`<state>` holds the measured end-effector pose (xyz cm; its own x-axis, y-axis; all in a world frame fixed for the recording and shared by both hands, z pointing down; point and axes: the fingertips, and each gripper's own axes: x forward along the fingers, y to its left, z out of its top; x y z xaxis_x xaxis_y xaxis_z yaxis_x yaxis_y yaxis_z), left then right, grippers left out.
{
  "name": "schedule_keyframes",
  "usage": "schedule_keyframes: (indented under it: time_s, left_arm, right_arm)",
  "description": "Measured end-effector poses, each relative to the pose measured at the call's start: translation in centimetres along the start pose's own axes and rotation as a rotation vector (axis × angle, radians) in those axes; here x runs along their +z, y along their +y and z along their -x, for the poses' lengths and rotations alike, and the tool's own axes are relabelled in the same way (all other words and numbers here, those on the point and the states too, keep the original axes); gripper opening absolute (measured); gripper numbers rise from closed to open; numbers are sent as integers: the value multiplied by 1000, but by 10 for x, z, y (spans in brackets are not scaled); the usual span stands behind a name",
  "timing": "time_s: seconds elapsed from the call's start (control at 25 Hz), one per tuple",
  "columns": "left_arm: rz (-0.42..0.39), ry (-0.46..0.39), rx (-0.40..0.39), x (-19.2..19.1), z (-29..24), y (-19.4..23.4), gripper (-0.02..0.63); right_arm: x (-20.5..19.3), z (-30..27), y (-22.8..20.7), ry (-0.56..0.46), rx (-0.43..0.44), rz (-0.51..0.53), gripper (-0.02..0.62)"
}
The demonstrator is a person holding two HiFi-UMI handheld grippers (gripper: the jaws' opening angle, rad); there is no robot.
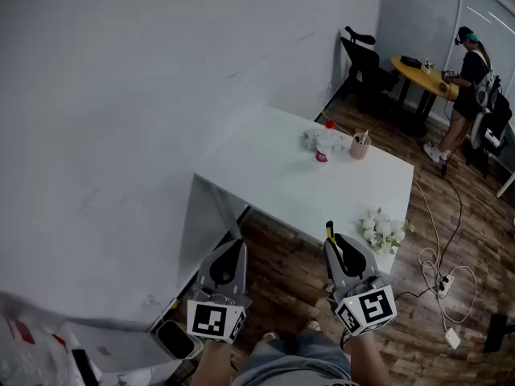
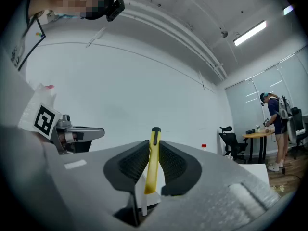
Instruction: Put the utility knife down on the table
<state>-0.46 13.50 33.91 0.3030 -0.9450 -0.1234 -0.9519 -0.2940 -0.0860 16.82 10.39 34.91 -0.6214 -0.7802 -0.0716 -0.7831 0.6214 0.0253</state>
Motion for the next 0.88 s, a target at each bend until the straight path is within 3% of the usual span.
schedule_keyframes:
  time_s: [0.88]
  left_arm:
    - [3,-21,-17,3,7,12,14]
  right_arm:
    - [2,-3,18,-10,-22,14,63]
